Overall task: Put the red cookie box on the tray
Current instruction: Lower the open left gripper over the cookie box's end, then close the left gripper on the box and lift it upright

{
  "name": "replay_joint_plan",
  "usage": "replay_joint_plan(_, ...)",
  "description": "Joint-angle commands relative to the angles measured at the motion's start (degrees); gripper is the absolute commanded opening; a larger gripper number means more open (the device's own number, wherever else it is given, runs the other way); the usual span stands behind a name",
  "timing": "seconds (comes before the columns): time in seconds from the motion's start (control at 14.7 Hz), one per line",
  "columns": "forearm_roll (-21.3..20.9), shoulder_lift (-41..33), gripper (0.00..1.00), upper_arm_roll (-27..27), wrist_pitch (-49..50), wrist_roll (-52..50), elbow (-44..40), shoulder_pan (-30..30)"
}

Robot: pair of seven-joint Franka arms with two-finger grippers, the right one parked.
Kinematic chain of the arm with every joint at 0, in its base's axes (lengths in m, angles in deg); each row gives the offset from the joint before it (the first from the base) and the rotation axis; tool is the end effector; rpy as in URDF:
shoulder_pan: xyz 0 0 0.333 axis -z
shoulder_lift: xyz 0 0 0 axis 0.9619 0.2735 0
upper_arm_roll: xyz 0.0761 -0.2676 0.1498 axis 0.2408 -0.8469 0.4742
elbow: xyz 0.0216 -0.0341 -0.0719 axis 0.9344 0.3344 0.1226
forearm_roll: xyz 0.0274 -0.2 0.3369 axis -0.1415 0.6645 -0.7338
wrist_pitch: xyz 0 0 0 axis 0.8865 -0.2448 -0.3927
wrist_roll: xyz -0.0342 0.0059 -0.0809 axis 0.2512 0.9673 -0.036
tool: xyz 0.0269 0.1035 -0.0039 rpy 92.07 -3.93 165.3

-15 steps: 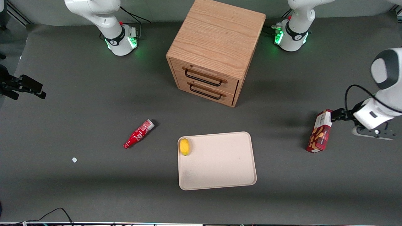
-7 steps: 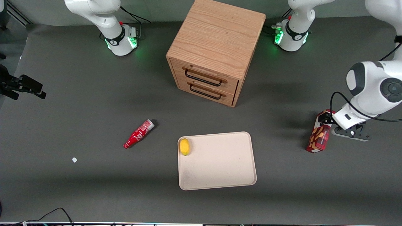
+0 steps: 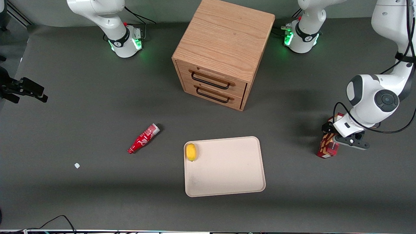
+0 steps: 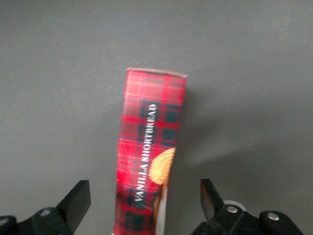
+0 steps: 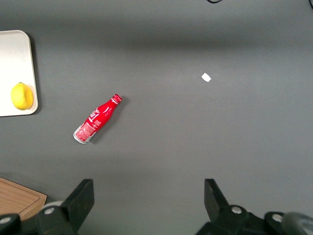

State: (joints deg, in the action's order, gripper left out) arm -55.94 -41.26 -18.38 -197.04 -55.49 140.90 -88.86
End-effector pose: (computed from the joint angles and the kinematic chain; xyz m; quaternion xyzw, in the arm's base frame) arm 0.5824 0.0433 0.2504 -0.9860 0.1602 -0.0367 0.0279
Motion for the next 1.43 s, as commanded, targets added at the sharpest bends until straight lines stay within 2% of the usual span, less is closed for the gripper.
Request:
replay_joint_plan(0.0, -0.57, 0.13, 1.0, 1.06, -1.47, 1.92, 0.67, -0.03)
replay_joint_plan(0.14, 0.12, 0.48, 1.0, 0.97, -1.29, 1.66, 0.67, -0.11)
replay_joint_plan(0.41, 2.23, 0.48, 0.88, 0.97, -0.42, 0.78, 0.76, -0.11)
replay_joint_plan(0.55, 2.5, 0.48, 0.67, 0.89, -0.24, 0.69, 0.76, -0.03)
replay_joint_plan(0.68, 5.3, 0.31, 0.42, 0.8, 1.16, 0.6, 0.84, -0.03)
replay_joint_plan(0.75, 6.8, 0.13, 0.34, 0.62, 2.04, 0.52, 0.76, 0.15)
replay_joint_plan(0.82, 7.16, 0.04, 0.28, 0.62, 2.22, 0.52, 0.76, 0.23)
replay_joint_plan(1.02, 7.16, 0.04, 0.0, 0.62, 2.57, 0.52, 0.76, 0.32)
replay_joint_plan(1.36, 7.16, -1.8, 0.0, 0.54, 4.58, 0.43, -0.56, 0.41)
